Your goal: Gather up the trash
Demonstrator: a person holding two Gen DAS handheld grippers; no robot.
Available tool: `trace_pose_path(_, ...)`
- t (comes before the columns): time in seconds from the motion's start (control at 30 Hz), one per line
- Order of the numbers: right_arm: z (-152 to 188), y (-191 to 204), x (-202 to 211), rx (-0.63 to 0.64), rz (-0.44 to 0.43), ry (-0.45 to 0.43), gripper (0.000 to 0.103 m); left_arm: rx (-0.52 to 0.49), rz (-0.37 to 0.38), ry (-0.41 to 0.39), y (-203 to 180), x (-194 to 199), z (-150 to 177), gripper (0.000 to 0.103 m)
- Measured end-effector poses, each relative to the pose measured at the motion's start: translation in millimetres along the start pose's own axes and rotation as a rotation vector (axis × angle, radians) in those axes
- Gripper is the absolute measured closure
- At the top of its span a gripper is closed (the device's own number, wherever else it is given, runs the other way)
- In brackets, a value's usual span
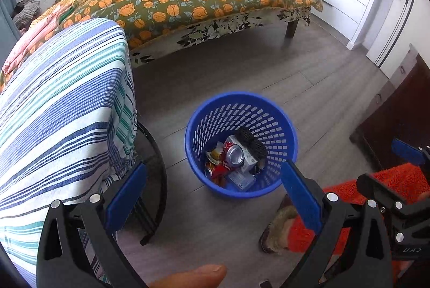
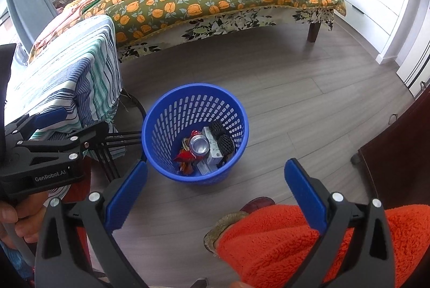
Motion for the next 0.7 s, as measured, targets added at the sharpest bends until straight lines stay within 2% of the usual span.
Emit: trace_pose_path(0.7,3.9,6.4,-1.9,0.006,-0.005,0.001,0.005,0.0,0.001,0.004,0.5,-1.2,1.4,0.005)
Point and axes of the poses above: each gripper's, at about its wrist camera, not at the fingertips, and x roughly against the way its jaws point, y to its left, z to its underside, the point moved 2 cm from there along -x, roughly the way its jaws point, and after that the axes turned 14 degrees about -y, right-handed, at the moved point
